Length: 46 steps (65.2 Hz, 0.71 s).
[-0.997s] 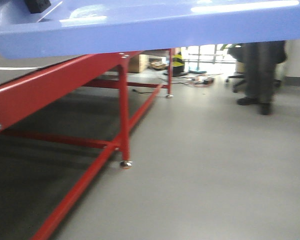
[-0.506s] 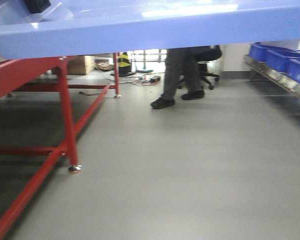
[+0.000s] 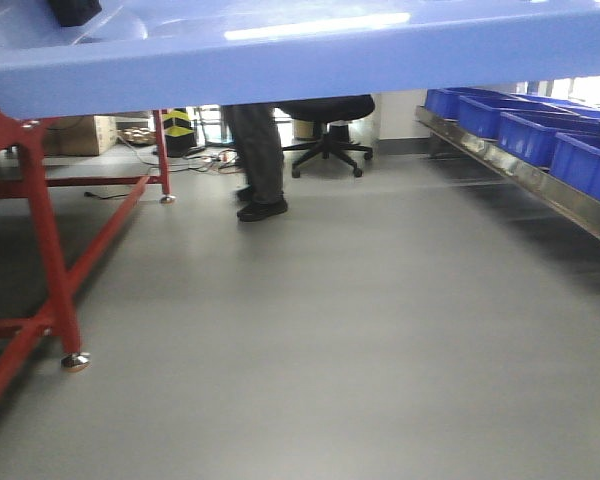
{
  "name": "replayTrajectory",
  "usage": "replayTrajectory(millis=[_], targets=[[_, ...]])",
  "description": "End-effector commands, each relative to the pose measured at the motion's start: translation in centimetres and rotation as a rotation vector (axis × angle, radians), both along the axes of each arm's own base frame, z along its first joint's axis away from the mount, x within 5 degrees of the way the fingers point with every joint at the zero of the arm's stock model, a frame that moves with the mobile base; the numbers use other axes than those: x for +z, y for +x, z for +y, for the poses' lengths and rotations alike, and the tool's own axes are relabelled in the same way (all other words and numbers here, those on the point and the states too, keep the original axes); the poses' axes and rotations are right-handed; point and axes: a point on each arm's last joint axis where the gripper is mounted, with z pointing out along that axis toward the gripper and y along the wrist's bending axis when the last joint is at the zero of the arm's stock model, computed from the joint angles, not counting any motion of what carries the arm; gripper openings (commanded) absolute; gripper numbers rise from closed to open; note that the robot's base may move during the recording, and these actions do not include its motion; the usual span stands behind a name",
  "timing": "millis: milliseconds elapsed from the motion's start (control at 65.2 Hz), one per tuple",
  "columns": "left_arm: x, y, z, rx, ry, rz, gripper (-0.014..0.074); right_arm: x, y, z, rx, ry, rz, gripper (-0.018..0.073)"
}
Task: Grab blue tray and place on right shelf
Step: 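Carry the tray with both grippers while driving to the shelf rack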
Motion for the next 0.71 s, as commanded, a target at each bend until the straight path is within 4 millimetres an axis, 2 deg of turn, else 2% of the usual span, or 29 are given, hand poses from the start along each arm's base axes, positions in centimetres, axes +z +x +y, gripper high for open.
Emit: replayTrajectory(millis=[0, 690], targets=[[1.21, -1.67, 0.48, -0.06, 0.028, 0.034, -0.0048, 2.0, -0.19, 0.21, 0.043, 0.054, -0.135, 0.0056], [1.2, -1.79, 0.33, -0.065, 0.011, 0.047, -0.0048, 2.0, -0.19, 0.21, 0.043, 0.053, -0.135, 0.0056]])
